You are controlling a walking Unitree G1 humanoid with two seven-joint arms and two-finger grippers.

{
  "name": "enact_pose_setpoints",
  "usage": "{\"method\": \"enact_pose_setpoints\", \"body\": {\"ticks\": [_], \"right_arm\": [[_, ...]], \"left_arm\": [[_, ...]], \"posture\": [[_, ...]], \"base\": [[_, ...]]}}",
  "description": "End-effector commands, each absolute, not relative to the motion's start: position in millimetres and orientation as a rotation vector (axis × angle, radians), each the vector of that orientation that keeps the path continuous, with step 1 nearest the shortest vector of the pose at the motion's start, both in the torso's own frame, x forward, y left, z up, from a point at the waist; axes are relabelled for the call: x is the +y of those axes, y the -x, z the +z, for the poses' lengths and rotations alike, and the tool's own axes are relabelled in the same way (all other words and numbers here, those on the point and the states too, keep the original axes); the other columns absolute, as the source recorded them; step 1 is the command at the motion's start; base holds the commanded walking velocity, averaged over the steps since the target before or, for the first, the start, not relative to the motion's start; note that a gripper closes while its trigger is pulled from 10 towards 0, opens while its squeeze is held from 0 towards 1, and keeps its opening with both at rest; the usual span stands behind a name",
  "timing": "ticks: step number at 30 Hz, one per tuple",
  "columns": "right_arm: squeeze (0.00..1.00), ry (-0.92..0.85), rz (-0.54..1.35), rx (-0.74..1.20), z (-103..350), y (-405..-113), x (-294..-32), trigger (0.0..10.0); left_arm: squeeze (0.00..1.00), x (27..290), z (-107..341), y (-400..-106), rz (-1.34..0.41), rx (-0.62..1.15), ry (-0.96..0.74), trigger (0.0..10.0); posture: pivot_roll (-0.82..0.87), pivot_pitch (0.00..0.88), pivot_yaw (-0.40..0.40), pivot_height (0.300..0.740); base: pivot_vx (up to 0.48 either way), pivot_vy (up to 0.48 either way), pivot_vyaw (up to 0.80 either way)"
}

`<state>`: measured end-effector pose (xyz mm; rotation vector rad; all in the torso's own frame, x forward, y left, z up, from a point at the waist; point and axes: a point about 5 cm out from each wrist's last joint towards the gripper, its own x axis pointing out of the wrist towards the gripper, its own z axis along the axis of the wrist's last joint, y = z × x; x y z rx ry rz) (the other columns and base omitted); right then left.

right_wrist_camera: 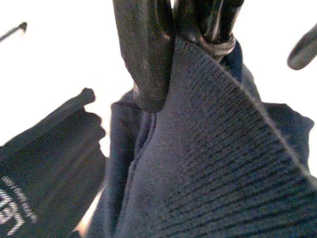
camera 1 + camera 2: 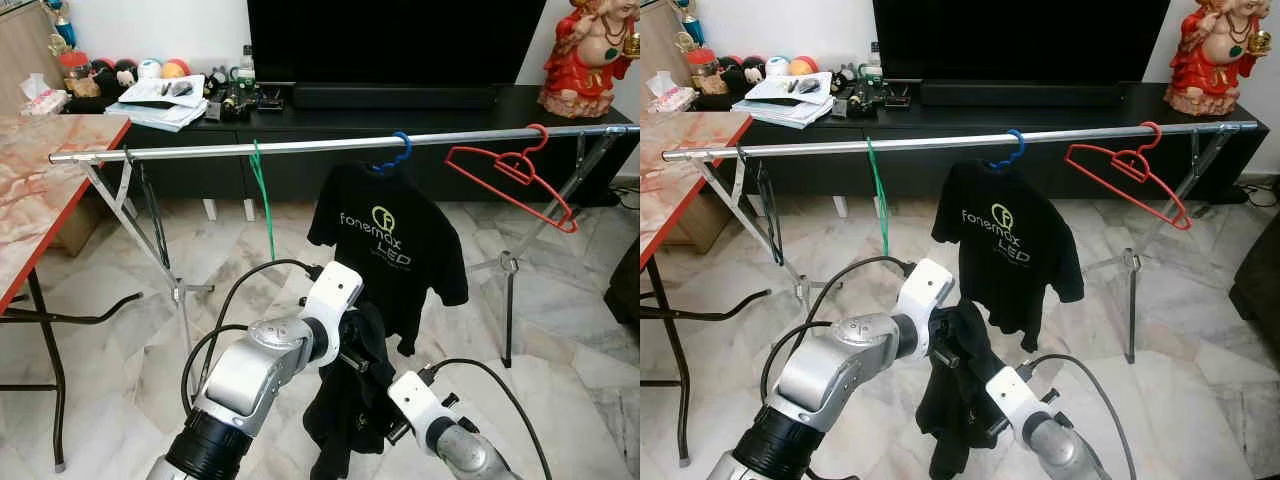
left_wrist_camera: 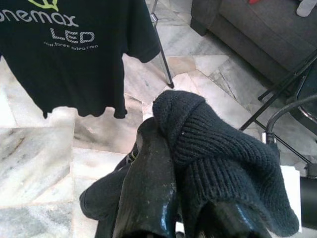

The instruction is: Hang hanger

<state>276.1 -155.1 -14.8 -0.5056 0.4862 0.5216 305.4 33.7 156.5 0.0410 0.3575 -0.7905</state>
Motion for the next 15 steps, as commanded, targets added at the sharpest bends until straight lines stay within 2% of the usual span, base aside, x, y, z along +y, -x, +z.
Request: {"method": "enact_pose_setpoints", "body": {"ticks": [1,15], "right_arm": [[0.0,0.473,0.54,0.497,-15.8,-274.9,-152.9,0.0],[0.0,0.436,0.596,0.496,-13.9,-275.4,-149.7,0.0]], "left_arm": [[0.0,27.3,172.7,-303.7,-0.841,0.3,-0.039,0.0],[0.0,25.4,174.1,-303.0,-0.85,0.29,-0.038,0.0]], "posture": [[0.05,0.082,0.018,0.74],[0.05,0.086,0.017,0.74]], "base": [[0.0,0.0,0.0],[0.0,0.0,0.0]]}}
